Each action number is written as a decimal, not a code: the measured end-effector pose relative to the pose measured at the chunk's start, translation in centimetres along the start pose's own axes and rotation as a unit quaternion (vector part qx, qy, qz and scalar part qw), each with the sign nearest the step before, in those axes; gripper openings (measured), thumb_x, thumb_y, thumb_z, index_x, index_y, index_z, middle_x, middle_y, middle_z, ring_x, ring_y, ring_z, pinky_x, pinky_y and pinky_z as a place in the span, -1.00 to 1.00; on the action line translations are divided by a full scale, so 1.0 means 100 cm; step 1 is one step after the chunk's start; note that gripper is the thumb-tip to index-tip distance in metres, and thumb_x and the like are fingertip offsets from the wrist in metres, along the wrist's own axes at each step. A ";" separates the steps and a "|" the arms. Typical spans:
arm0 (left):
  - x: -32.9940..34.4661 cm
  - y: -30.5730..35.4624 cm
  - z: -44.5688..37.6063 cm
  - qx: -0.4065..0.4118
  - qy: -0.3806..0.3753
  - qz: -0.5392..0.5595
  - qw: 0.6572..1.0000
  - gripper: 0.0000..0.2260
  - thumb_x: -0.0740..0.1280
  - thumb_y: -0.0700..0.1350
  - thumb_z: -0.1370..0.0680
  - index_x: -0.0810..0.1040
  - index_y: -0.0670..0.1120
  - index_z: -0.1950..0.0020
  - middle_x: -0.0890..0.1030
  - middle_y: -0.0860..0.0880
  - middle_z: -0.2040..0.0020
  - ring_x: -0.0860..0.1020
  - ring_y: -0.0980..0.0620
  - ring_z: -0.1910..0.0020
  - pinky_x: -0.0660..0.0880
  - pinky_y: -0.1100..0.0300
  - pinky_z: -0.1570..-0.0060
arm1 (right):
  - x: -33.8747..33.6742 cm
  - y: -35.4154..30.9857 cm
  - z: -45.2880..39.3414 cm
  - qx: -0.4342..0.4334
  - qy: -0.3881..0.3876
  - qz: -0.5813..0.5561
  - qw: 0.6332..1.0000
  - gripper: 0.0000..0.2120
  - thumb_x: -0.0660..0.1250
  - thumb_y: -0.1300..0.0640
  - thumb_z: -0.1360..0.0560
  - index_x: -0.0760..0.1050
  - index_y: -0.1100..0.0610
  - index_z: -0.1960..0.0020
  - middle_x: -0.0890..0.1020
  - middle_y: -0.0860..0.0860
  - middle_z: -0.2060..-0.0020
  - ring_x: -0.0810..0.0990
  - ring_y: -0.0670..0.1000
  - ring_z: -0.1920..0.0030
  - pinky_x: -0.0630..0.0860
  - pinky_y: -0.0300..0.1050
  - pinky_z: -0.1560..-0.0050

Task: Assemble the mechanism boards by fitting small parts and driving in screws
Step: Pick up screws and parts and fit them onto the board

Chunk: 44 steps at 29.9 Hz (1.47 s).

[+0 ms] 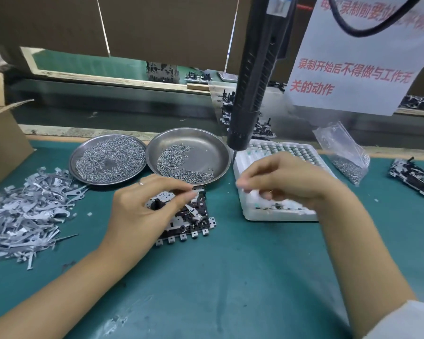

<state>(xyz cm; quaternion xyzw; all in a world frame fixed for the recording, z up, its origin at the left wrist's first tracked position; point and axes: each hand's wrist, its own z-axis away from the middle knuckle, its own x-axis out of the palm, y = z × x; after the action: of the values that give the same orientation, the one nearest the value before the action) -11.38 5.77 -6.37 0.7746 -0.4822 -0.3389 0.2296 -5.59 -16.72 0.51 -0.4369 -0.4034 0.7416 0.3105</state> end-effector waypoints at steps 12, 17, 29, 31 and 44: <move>0.001 -0.010 -0.001 -0.150 0.067 0.080 0.983 -0.91 0.47 0.01 -0.33 0.66 0.08 0.19 0.68 0.13 0.23 0.63 0.16 0.19 0.52 0.28 0.06 | -0.052 0.032 -0.056 -0.071 0.260 0.471 0.840 -0.62 0.21 0.47 -0.40 0.62 0.13 -0.05 0.66 0.09 0.10 0.58 0.11 0.12 0.53 -0.06 0.16; 0.003 -0.011 0.000 -0.164 0.059 0.099 0.980 -0.88 0.47 0.01 -0.31 0.66 0.10 0.17 0.68 0.15 0.21 0.63 0.19 0.17 0.49 0.37 0.08 | -0.055 0.030 -0.059 -0.081 0.249 0.524 0.811 -0.68 0.25 0.44 -0.41 0.58 0.17 -0.07 0.67 0.10 0.14 0.59 0.14 0.10 0.50 -0.07 0.17; 0.005 -0.003 0.001 -0.129 0.030 0.097 0.986 -0.87 0.47 -0.11 -0.33 0.66 0.06 0.16 0.67 0.12 0.18 0.61 0.20 0.17 0.46 0.48 0.17 | 0.024 0.000 0.011 -0.129 0.025 -0.020 0.991 -0.90 0.44 0.41 -0.38 0.62 0.25 0.16 0.71 0.10 0.21 0.67 -0.05 0.24 0.57 -0.30 0.20; 0.005 -0.004 0.001 -0.122 0.023 0.088 0.988 -0.88 0.46 -0.07 -0.33 0.66 0.08 0.15 0.67 0.12 0.18 0.61 0.19 0.17 0.47 0.44 0.14 | 0.053 0.006 0.003 -0.144 0.050 -0.078 0.985 -0.90 0.43 0.39 -0.39 0.63 0.25 0.12 0.70 0.07 0.25 0.66 -0.08 0.23 0.56 -0.32 0.14; 0.005 -0.007 0.002 -0.144 -0.009 0.095 0.985 -0.89 0.45 -0.02 -0.32 0.65 0.08 0.17 0.68 0.16 0.23 0.63 0.21 0.20 0.56 0.26 0.10 | 0.080 0.022 -0.006 -0.167 0.058 -0.212 0.961 -0.83 0.45 0.34 -0.39 0.65 0.19 0.03 0.72 0.03 0.16 0.69 -0.07 0.12 0.52 -0.38 0.12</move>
<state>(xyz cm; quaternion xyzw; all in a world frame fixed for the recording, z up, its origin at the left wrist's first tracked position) -10.99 5.59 -7.12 0.6814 -0.5017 -0.3882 0.3652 -8.69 -11.02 -4.76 -0.4292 -0.5865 0.5541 0.4060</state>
